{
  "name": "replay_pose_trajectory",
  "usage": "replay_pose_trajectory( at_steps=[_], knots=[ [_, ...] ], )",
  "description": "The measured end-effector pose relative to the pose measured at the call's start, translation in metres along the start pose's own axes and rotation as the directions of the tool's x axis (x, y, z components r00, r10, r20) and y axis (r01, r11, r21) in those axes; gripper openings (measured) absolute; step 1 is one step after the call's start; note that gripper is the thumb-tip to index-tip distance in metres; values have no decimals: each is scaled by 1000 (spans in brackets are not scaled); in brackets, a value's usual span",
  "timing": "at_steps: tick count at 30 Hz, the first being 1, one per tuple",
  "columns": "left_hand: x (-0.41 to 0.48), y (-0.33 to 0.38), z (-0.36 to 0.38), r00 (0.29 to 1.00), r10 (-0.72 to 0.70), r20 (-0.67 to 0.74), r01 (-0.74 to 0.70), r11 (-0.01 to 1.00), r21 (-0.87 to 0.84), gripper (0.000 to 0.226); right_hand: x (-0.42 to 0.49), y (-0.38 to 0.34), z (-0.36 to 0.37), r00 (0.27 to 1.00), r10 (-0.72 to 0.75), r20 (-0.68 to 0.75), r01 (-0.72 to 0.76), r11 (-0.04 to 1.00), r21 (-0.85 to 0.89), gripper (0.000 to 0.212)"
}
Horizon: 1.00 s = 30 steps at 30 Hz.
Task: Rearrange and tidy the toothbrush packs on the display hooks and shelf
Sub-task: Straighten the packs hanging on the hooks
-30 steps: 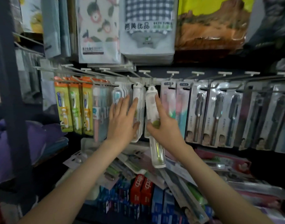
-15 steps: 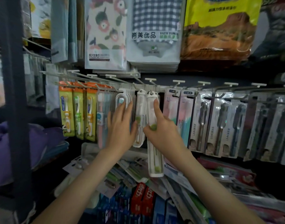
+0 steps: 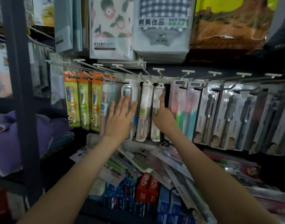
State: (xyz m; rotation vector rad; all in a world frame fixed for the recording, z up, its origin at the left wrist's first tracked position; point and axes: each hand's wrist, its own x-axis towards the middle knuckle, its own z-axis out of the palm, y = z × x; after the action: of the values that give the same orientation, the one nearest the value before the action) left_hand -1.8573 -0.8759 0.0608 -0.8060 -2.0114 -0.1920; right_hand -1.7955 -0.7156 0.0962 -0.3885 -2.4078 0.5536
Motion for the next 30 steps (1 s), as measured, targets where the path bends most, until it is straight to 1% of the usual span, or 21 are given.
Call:
replay_pose_trajectory(
  at_steps=[2,4,5,6,7,8,10,11,12,14,16,18,21,24,26,28,29,30],
  knots=[
    [-8,-2,6,1000,14,-23,-15,999,-37,87,-15,-1,8,998,-42,-54,42,999,-12,84],
    [-23,-3,12,999,14,-46,-18,997,-80,81,-40,-1,22,974,-153,-165,148,988,-44,77],
    [-32,-4,13,999,9,-48,-14,995,-98,79,-55,0,31,958,-211,-192,205,977,-53,72],
    [-42,-4,14,999,4,-41,-9,994,-111,76,-70,1,41,954,-248,-166,244,969,-47,66],
    [-53,-4,14,1000,5,-27,-8,993,-118,76,-83,3,51,960,-263,-98,261,965,-36,60],
    [-64,-3,13,1000,14,-16,-16,992,-122,75,-94,4,60,967,-255,5,255,966,-46,55],
    [-86,-1,10,1000,24,-3,-25,990,-138,75,-105,9,78,958,-167,235,199,973,-117,50],
    [-97,1,8,1000,17,11,-15,988,-153,74,-107,10,84,945,-104,311,153,979,-138,50],
    [-108,2,7,1000,2,29,2,987,-162,72,-106,13,91,933,-52,356,112,982,-150,51],
    [-127,2,7,998,-24,57,32,988,-148,66,-103,16,98,904,-5,428,78,985,-152,52],
    [-144,0,6,996,-40,76,50,990,-130,67,-98,20,102,851,-18,525,99,987,-126,46],
    [-157,-1,6,994,-73,85,86,984,-153,70,-95,21,101,816,-38,577,94,993,-68,43],
    [-165,3,3,983,-143,119,165,964,-209,70,-92,24,99,852,-58,520,82,996,-23,52],
    [-166,10,1,957,-207,204,261,920,-291,61,-100,23,96,896,-107,430,141,989,-50,57],
    [-166,16,0,935,-246,255,328,874,-359,59,-110,23,92,920,-174,351,201,979,-40,56],
    [-165,25,-3,905,-301,301,413,794,-447,59,-122,25,86,927,-241,288,261,965,-30,54],
    [-163,31,-7,874,-352,335,482,717,-504,58,-129,27,83,925,-270,266,285,958,-20,55],
    [-162,36,-9,822,-421,384,570,603,-559,55,-135,29,79,924,-292,247,304,953,-9,56]
  ],
)
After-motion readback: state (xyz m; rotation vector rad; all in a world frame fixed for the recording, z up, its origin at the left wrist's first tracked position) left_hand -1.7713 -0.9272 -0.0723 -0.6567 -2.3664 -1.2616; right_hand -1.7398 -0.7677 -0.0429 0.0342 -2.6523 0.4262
